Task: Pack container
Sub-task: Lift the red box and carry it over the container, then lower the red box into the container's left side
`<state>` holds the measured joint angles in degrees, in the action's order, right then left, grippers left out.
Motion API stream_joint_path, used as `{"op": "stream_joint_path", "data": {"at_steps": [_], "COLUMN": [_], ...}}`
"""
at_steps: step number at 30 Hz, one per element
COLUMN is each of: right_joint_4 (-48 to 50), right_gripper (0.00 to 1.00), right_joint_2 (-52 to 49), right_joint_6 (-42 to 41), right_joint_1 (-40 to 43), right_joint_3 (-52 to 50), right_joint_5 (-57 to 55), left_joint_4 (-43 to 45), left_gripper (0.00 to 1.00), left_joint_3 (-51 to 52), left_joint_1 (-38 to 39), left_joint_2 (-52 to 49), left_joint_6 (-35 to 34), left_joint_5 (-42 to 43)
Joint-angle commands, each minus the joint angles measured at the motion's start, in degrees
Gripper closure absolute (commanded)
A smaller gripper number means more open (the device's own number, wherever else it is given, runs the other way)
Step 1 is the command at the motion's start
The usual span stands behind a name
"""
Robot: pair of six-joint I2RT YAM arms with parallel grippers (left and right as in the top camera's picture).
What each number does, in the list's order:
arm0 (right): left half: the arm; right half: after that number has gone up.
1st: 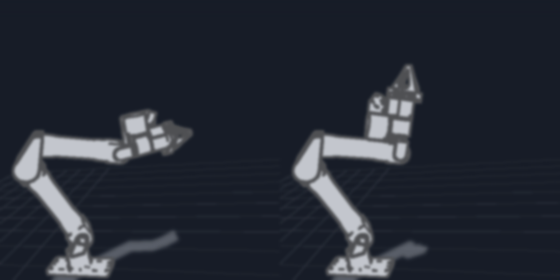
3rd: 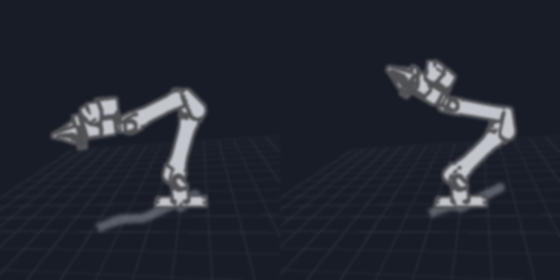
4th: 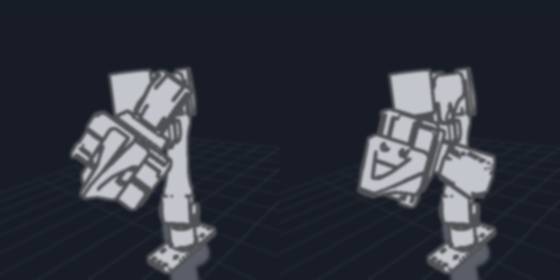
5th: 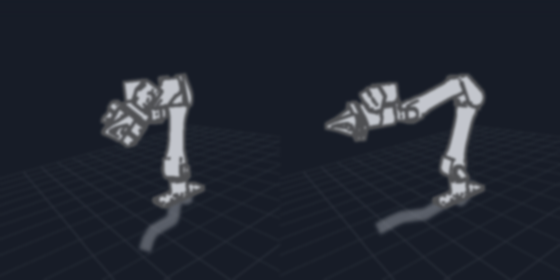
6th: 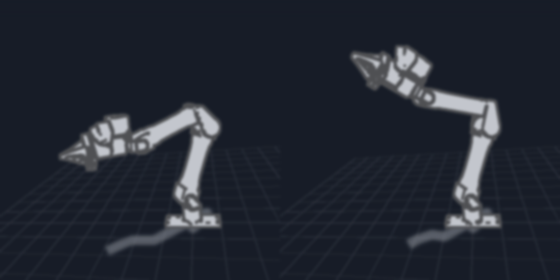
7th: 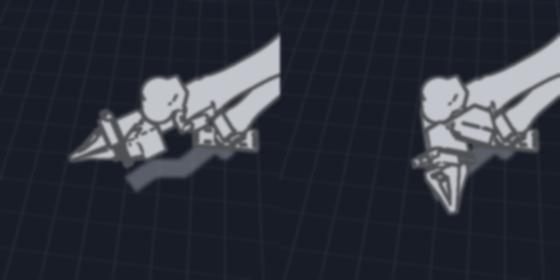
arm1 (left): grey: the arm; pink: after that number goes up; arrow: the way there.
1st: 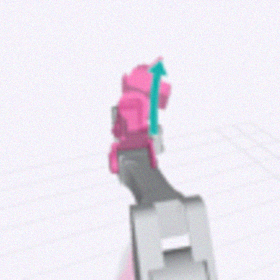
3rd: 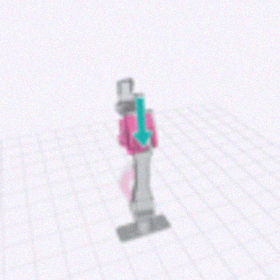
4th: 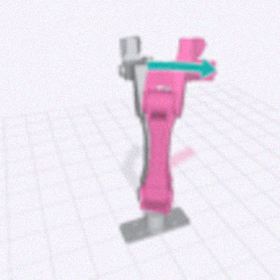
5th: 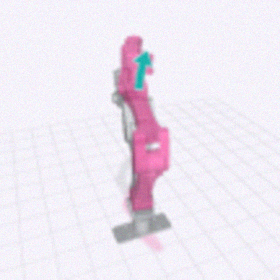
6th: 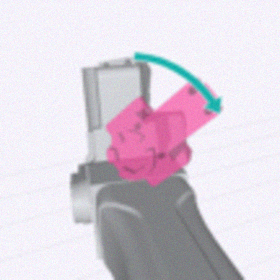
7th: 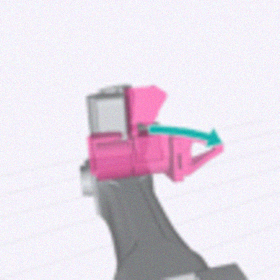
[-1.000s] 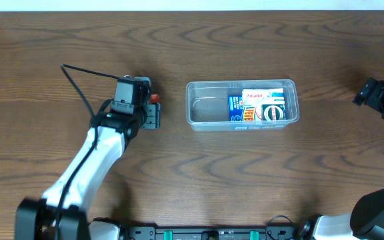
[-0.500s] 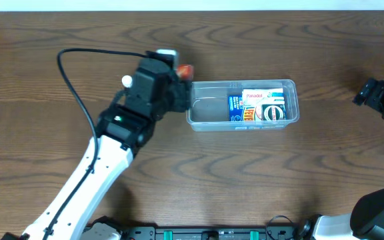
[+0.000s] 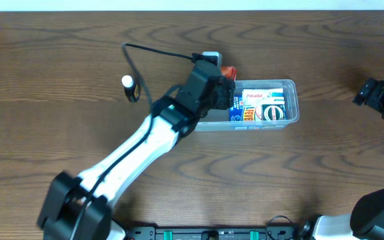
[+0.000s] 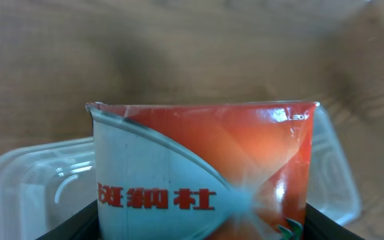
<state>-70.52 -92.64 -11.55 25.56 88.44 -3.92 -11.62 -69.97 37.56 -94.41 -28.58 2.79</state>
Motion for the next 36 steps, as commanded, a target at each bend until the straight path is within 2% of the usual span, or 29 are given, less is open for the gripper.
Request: {"op": "stream_joint_path", "data": {"at_steps": [1, 13, 18, 23, 36], "right_joint_4": [0.0, 0.0, 0.0, 0.0, 0.0], "right_gripper": [0.01, 0.01, 0.01, 0.01, 0.01], "right_joint_2": [0.2, 0.2, 0.2, 0.2, 0.2], "right_joint_6": [-0.6, -0.6, -0.6, -0.6, -0.6], "right_joint_1": [0.3, 0.3, 0.3, 0.3, 0.3], "right_joint_3": [0.7, 0.7, 0.7, 0.7, 0.7], "right_joint_5": [-0.6, -0.6, -0.6, -0.6, -0.6], "left_joint_4": [-4.3, -12.8, -12.6, -13.2, -11.4], "left_gripper": [0.32, 0.33, 0.33, 0.33, 0.32], "left_joint_3": [-5.7, -7.8, -7.8, -7.8, -7.8], "left_joint_1": [-0.2, 0.2, 2.8, 5.1, 5.4], "left_joint_2": [-3.2, -9.2, -10.7, -12.3, -17.7], "left_joint_6": [-2.2, -3.5, -3.5, -3.7, -8.2], "left_joint_5": [-2.5, -6.3, -6.6, -12.4, -13.4]}}
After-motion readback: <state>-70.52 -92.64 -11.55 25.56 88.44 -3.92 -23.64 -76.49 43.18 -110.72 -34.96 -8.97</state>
